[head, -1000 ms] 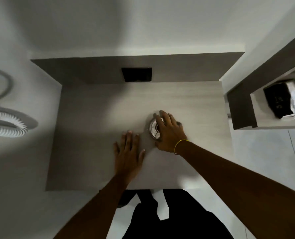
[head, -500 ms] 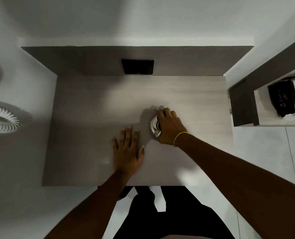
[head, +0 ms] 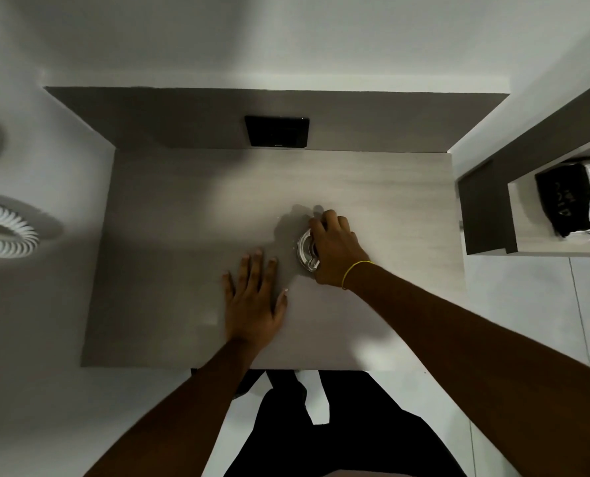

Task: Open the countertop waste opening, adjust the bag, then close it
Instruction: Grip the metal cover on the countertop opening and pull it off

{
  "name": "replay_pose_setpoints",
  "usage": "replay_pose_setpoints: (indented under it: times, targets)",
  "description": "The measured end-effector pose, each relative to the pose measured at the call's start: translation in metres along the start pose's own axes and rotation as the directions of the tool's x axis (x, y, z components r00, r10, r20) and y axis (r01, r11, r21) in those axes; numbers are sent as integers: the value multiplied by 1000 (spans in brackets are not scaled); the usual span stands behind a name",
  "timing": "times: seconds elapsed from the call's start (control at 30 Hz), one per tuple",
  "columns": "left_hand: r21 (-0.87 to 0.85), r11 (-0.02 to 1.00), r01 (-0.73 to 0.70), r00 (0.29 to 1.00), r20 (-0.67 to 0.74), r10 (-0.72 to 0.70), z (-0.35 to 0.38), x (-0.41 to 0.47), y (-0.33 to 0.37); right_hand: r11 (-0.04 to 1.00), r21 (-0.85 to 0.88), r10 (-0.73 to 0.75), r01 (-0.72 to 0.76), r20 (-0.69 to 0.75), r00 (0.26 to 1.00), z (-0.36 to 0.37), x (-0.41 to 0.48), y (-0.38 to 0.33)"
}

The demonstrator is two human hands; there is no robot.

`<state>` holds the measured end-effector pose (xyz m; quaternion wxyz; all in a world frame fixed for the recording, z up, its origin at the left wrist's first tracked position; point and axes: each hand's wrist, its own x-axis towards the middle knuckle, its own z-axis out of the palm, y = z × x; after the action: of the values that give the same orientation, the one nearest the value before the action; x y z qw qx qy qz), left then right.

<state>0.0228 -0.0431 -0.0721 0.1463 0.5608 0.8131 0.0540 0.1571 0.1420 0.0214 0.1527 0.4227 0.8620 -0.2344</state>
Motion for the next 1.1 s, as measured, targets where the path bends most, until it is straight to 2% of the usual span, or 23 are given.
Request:
replay_pose_setpoints:
  times: [0.37,0.63,0.87,1.1]
  targets:
    - [-9,1000,-16,999,-44,16,9,0,-5,999,-31,-44,45,32,999,-6,4,-3]
    - [-5,1000,-13,999,-42,13,7,0,-4,990,137,-1,12,-78,997,-17,-15,26]
    - [3,1000,-17,996,-87,18,5,-2,-3,989,93,130,-118,-136,982,3,-45,87]
    - [33,999,-33,995,-93,36,10,0,-6,998,5,58,-58,-173,983,37,-53,112]
